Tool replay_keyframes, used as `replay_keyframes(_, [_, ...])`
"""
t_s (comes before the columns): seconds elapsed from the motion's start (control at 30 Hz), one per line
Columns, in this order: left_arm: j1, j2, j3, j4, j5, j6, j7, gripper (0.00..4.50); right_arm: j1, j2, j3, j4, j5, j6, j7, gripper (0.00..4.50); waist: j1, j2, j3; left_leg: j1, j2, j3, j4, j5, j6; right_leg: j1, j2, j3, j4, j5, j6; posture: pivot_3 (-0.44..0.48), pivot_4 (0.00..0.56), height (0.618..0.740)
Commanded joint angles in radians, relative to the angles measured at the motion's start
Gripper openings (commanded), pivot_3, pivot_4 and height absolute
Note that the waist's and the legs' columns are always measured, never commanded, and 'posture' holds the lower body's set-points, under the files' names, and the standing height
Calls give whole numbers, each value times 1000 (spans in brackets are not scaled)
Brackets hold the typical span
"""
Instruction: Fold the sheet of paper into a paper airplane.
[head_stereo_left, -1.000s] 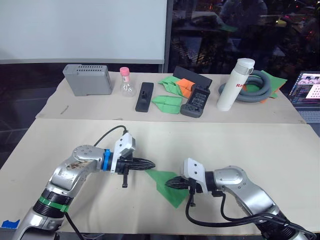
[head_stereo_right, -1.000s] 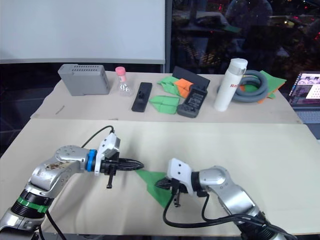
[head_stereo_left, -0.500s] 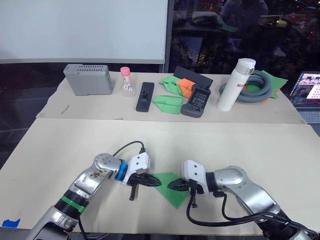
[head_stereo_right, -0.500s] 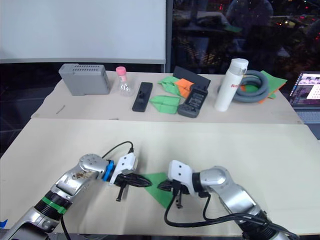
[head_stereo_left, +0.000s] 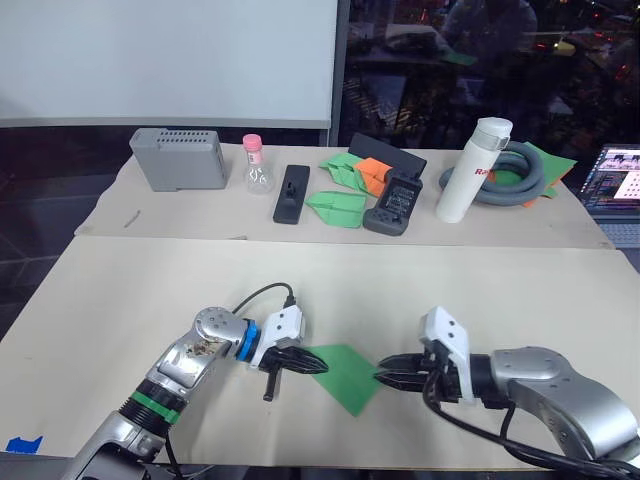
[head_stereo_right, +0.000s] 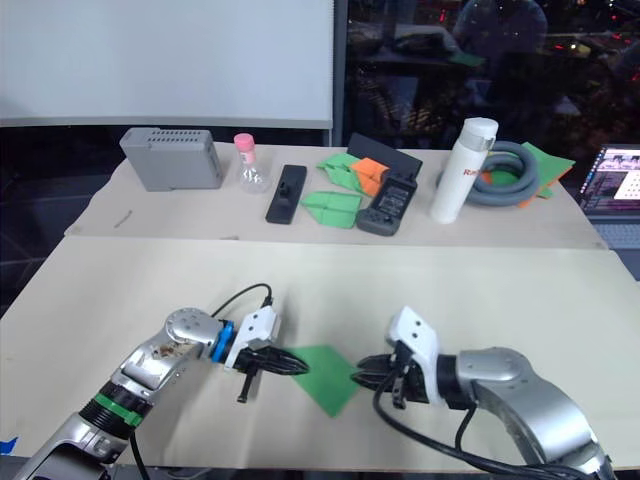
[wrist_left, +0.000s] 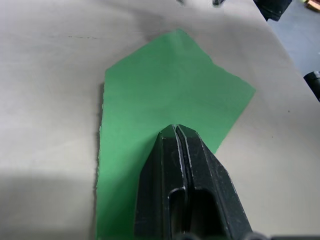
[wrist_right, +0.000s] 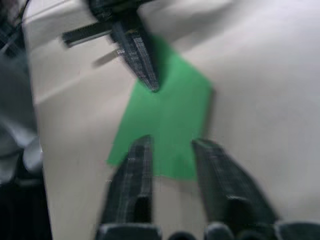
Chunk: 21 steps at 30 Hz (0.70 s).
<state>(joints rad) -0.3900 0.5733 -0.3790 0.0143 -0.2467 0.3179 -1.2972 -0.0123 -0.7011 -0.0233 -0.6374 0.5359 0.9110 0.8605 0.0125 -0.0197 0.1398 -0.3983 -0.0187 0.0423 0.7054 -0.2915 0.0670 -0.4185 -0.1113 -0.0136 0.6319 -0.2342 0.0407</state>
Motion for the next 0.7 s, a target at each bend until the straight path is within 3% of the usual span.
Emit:
replay_keyframes(0.03, [9, 1, 15, -32, -23, 30, -1, 0, 21, -5, -45, -22, 43, 30, -36, 2222, 0, 0, 0, 0, 0, 0, 0, 0, 0, 0, 0, 0, 0, 0, 0, 0, 150, 740])
replay_keyframes(0.4, [0, 16, 48, -44, -38, 53, 8, 0, 30, 124, -10, 88, 143, 120, -130, 2222, -1, 0, 0, 0, 0, 0, 0, 0, 0, 0, 0, 0, 0, 0, 0, 0, 150, 740])
replay_keyframes(0.5, [4, 19, 52, -44, -38, 53, 11, 0, 26, 144, -20, 98, 177, 137, -138, 1423, 0, 0, 0, 0, 0, 0, 0, 0, 0, 0, 0, 0, 0, 0, 0, 0, 150, 740])
replay_keyframes(0.63, [9, 22, 57, -49, -38, 54, 17, 0, -7, 127, -13, 103, 207, 142, -122, 27, -1, 0, 0, 0, 0, 0, 0, 0, 0, -1, 0, 0, 0, 0, 0, 0, 150, 740])
replay_keyframes(0.7, [11, 23, 61, -53, -40, 58, 23, 0, -40, 90, 17, 105, 185, 132, -112, 27, -1, 0, 0, 0, 0, 0, 0, 0, 0, -1, 0, 0, 0, 0, 0, 0, 150, 740])
